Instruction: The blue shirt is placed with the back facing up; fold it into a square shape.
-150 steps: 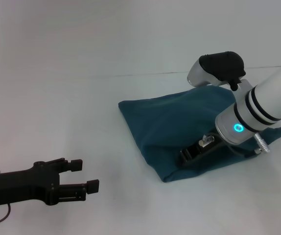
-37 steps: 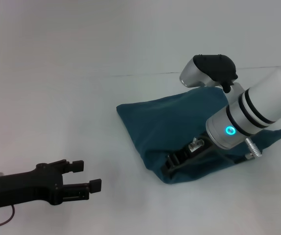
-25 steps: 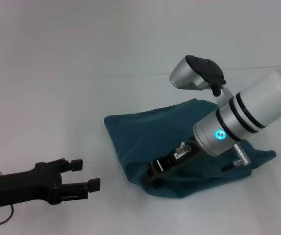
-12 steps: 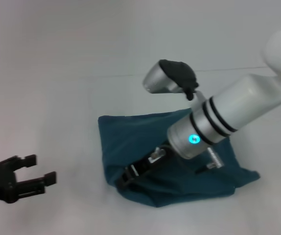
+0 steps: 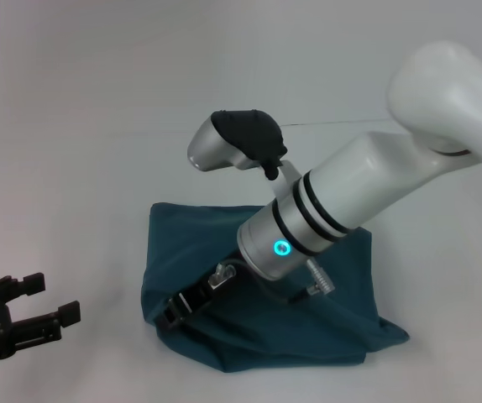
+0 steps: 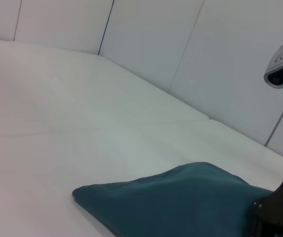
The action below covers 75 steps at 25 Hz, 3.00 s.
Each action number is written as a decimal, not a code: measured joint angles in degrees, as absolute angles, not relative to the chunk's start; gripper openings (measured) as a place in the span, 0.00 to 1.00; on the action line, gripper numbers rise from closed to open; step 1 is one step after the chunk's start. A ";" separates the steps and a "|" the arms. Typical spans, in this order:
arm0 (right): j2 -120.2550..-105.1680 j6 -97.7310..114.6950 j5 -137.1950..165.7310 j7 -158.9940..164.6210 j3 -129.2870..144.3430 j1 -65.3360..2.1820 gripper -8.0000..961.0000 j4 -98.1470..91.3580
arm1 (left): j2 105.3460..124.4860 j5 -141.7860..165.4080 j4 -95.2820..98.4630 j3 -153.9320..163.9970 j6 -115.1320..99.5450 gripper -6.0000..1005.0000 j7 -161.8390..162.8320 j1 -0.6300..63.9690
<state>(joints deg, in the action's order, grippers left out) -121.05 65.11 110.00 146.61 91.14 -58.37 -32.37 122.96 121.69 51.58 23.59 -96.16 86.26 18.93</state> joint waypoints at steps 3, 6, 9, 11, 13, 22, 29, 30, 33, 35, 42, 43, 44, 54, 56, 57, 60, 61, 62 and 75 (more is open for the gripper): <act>-121.07 64.35 108.20 146.52 92.70 -58.18 0.13 -32.32 | 122.96 121.71 51.48 23.56 -96.16 0.87 86.24 18.91; -120.87 64.39 107.63 146.45 92.87 -57.69 0.15 -32.51 | 122.96 121.73 51.45 23.55 -96.16 0.87 86.23 18.91; -120.49 64.99 107.46 146.58 92.52 -56.38 0.17 -33.66 | 122.97 121.73 51.43 23.60 -96.16 0.87 86.22 18.96; -120.29 65.51 107.42 147.12 92.31 -55.47 0.18 -34.59 | 123.01 121.73 51.38 23.59 -96.16 0.87 86.22 18.97; -120.11 66.52 107.54 147.78 92.17 -55.10 0.19 -34.87 | 123.02 121.73 51.34 23.54 -96.15 0.87 86.22 18.99; -119.03 77.14 108.89 148.81 87.79 -54.63 0.43 -37.60 | 123.05 121.51 51.30 23.88 -96.04 0.87 86.22 19.35; -118.42 84.04 117.20 148.40 73.91 -51.17 0.77 -45.62 | 123.05 121.26 51.24 23.98 -95.87 0.86 86.22 19.48; -118.37 84.09 117.39 147.22 72.50 -50.76 0.82 -45.88 | 123.05 121.25 51.23 23.99 -95.84 0.86 86.22 19.52; -118.53 83.94 117.46 141.04 69.25 -49.77 0.82 -45.89 | 123.13 121.23 51.16 23.93 -95.78 0.86 86.22 19.66; -118.94 83.59 117.56 136.45 68.72 -49.53 0.77 -45.51 | 123.21 121.21 51.11 23.88 -95.84 0.86 86.34 19.92; -119.83 79.98 118.44 123.98 70.39 -48.92 0.61 -44.67 | 123.41 121.16 51.14 25.52 -96.61 0.86 91.86 22.23; -119.89 79.60 118.31 122.28 70.39 -48.78 0.57 -44.54 | 123.41 121.29 51.27 25.98 -96.69 0.86 93.36 22.70; -119.97 79.16 118.22 120.52 70.39 -48.61 0.52 -44.39 | 123.39 121.37 51.38 26.28 -96.73 0.86 94.38 23.01; -119.87 74.33 122.27 117.29 72.09 -49.35 0.09 -40.67 | 123.50 121.08 51.68 27.09 -96.96 0.86 96.99 23.87; -119.93 72.66 124.22 118.59 72.13 -49.96 0.05 -39.86 | 123.61 121.08 51.64 27.34 -96.98 0.86 96.99 23.93; -119.96 71.80 125.11 119.33 72.25 -50.15 0.03 -39.59 | 123.64 121.08 51.56 27.60 -97.01 0.86 96.99 23.98; -119.98 69.84 126.28 120.78 73.46 -50.38 0.01 -39.36 | 123.71 121.08 51.42 28.36 -97.03 0.86 96.99 24.15; -119.98 69.00 126.42 121.28 74.27 -50.44 0.01 -39.19 | 123.73 121.08 51.34 28.51 -97.03 0.86 97.00 24.28; -119.97 68.15 126.56 121.72 75.15 -50.56 0.01 -38.94 | 123.75 121.08 51.26 28.56 -97.02 0.86 97.01 24.40; -120.17 61.33 128.14 122.67 78.28 -51.65 0.01 -36.57 | 123.67 121.29 50.37 32.05 -97.98 0.85 101.08 26.42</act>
<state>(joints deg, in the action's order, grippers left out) -120.17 61.33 128.14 122.67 78.28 -51.65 -36.57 123.67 121.29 50.37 32.05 -97.98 101.07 26.42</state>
